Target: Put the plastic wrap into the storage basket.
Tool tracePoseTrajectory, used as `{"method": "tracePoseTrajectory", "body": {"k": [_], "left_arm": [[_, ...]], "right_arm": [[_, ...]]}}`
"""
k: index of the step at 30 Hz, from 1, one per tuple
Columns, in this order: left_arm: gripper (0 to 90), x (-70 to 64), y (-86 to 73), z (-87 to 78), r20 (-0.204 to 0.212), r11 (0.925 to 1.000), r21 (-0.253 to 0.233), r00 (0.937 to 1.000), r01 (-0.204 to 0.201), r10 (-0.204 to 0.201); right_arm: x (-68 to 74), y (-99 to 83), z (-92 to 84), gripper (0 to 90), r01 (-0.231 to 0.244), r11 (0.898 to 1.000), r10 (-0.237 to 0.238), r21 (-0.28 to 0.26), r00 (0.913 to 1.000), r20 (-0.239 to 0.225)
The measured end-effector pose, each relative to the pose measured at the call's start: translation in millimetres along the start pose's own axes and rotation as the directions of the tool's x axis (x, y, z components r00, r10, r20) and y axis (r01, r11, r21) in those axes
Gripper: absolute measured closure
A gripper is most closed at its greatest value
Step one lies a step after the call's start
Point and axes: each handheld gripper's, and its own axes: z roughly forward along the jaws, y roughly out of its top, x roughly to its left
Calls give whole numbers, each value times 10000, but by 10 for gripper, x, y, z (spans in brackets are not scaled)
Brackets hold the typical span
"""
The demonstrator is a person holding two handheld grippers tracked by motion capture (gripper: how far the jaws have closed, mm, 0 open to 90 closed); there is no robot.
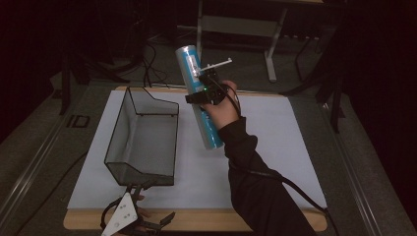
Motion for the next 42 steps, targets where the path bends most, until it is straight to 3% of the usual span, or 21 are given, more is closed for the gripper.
{"method": "tracePoseTrajectory", "body": {"k": [9, 12, 15, 19, 20, 21, 24, 26, 27, 32, 36, 42], "left_arm": [[19, 3, -2, 6, -80, 9999, 126, 9999, -84, 85], [18, -3, -7, 13, -57, 9996, 255, 9999, -146, 148], [18, -10, 1, 6, -126, 9997, 170, 9998, -182, 184], [18, -3, -2, -4, -492, 9996, 213, 9986, -188, 198], [18, 3, -6, -9, -1002, 9992, 303, 9945, -276, 305], [18, 6, -4, -13, -1181, 9992, 280, 9925, -278, 309], [18, 9, 4, -36, -1322, 9995, 121, 9907, -297, 310], [18, -2, 4, -37, -1418, 9990, 138, 9889, -419, 435], [18, -6, 3, -33, -1404, 9991, 159, 9892, -401, 419], [18, -11, 6, -29, -1422, 9988, 154, 9886, -470, 487], [18, -3, 7, -33, -1506, 9988, 158, 9874, -459, 478], [18, 2, 6, -36, -1432, 9993, 125, 9890, -366, 380]], "right_arm": [[282, 74, 127, 319, -214, 9976, 202, -652, 9996, -190], [361, 96, 178, 319, -494, 9959, 461, -753, 9979, -455], [467, 107, 257, 319, -534, 9956, 504, -768, 9979, -407], [551, 89, 347, 319, -1015, 9893, 924, -1047, 9918, -881], [580, 82, 369, 319, -1172, 9864, 1069, -1153, 9900, -918], [609, 74, 392, 319, -1207, 9851, 1096, -1226, 9896, -935], [666, 49, 444, 319, -1352, 9810, 1214, -1389, 9872, -1029], [708, -13, 520, 319, -1849, 9722, 1627, -1440, 9747, -1533], [729, -48, 557, 319, -1993, 9692, 1760, -1445, 9715, -1590], [799, -195, 716, 319, -1958, 9740, 1763, -1139, 9710, -1614], [841, -302, 832, 319, -2187, 9709, 1986, -973, 9630, -1820], [894, -417, 937, 319, -2147, 9739, 2009, -734, 9663, -1608]]}}
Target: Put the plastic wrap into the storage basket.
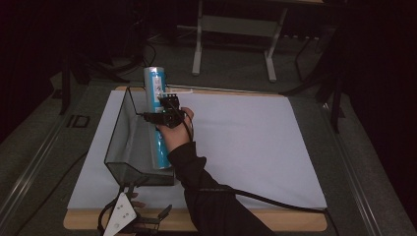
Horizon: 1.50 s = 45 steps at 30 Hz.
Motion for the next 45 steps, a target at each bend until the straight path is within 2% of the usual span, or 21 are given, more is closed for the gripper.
{"method": "tracePoseTrajectory", "body": {"k": [3, 9, 11, 14, 18, 28, 33, 35, 40, 42, 44, 45], "left_arm": [[18, -3, 2, 1, 27, 10000, -6, 10000, -4, 4], [18, -7, 5, 3, 94, 10000, -1, 9999, -93, 93], [18, -2, 7, -2, 98, 10000, -63, 9999, -57, 58], [18, 6, 4, -1, 63, 10000, -25, 10000, -51, 51], [18, 0, 5, 5, 86, 10000, -9, 9999, -79, 79], [18, 5, 6, 3, 174, 10000, -36, 9998, -37, 38], [18, 9, 6, 3, 199, 10000, -4, 9998, -43, 43], [19, 9, 6, 7, 231, 10000, 18, 9997, -57, 56], [19, 7, 6, 8, 245, 10000, 8, 9997, -43, 42], [19, 7, 6, 8, 258, 10000, 7, 9997, -36, 36], [19, 8, 5, 11, 271, 10000, 19, 9996, -29, 28], [19, 6, 5, 12, 285, 10000, 11, 9996, -7, 7]], "right_arm": [[-7, -96, 48, 319, -115, 9997, 114, 226, 9999, 37], [-38, -227, 111, 319, -184, 9984, 158, 539, 9987, 487], [-68, -257, 118, 318, -326, 9982, 307, 507, 9988, 391], [-97, -261, 100, 318, -544, 9974, 524, 469, 9977, 434], [-113, -265, 110, 315, -567, 9973, 544, 463, 9973, 502], [-103, -302, 217, 301, -547, 9971, 479, 522, 9911, 1242], [-105, -338, 283, 287, -374, 9970, 262, 673, 9865, 1614], [-102, -358, 311, 276, -127, 9970, -19, 761, 9820, 1890], [-97, -442, 415, 244, 507, 9920, -785, 1160, 9653, 2492], [-91, -452, 410, 239, 629, 9923, -885, 1064, 9625, 2564], [-64, -451, 415, 227, 1105, 9865, -1403, 1205, 9506, 2768], [-66, -448, 416, 224, 1162, 9855, -1469, 1240, 9494, 2777]]}}
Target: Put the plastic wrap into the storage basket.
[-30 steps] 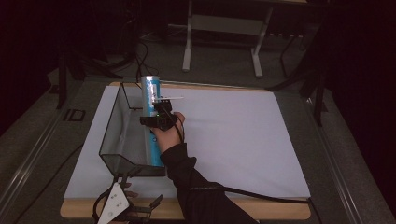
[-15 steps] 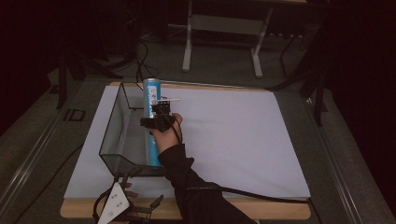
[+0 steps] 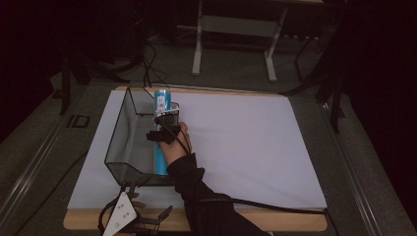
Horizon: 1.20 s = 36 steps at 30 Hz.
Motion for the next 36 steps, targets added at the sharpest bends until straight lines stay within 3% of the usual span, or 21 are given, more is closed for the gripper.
{"method": "tracePoseTrajectory", "body": {"k": [4, 9, 13, 20, 33, 36], "left_arm": [[18, -5, -2, 4, 31, 10000, 39, 10000, -6, 6], [19, -6, -7, 14, 92, 9999, 114, 10000, 7, -8], [18, -12, -11, 26, 137, 9998, 181, 9999, -4, 1], [18, -13, -22, 48, 186, 9996, 270, 9998, 7, -12], [19, -10, -47, 103, 283, 9987, 506, 9996, 10, -24], [19, -15, -44, 109, 295, 9988, 489, 9996, 19, -34]], "right_arm": [[2, 30, -20, 200, 393, 9991, -395, 135, 9991, 123], [-68, 107, -135, 127, 566, 9983, -561, 116, 9976, -395], [-144, 177, -256, 122, 785, 9969, -780, 56, 9948, -657], [-290, 214, -516, 132, 1186, 9921, -1211, -404, 9904, -663], [-853, 115, -874, 134, 1562, 9865, -1577, -487, 9871, -274], [-999, 90, -942, 134, 1443, 9883, -1458, -491, 9889, -287]]}}
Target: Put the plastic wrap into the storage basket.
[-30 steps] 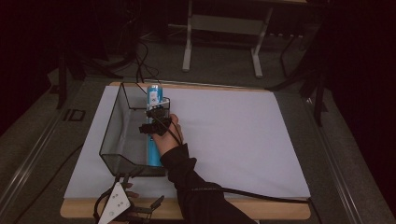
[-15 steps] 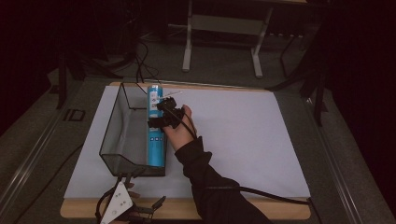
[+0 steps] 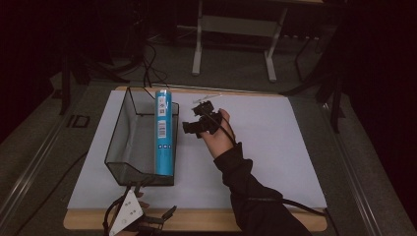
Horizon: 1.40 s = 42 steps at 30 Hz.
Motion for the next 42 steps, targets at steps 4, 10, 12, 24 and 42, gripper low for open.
{"method": "tracePoseTrajectory", "body": {"k": [4, 10, 12, 24, 42], "left_arm": [[19, 3, -2, -3, 8, 10000, 10, 10000, 5, -5], [18, 0, -4, 6, 16, 10000, 31, 10000, 12, -12], [19, -5, -2, 3, 28, 10000, 6, 10000, 3, -3], [18, -8, -8, 19, 76, 10000, 85, 10000, -24, 24], [18, -9, -17, 40, 93, 9999, 167, 10000, -21, 20]], "right_arm": [[-169, -72, -101, 136, -17, 9998, 19, -185, 9999, 112], [-392, -208, -247, 137, -136, 9993, 143, -334, 9997, 208], [-434, -247, -291, 138, -82, 9991, 94, -416, 9995, 288], [-644, -642, -570, 141, 170, 9985, -171, -516, 9999, -1], [-977, -1298, -782, 141, -179, 9992, 181, -369, 9998, 42]]}}
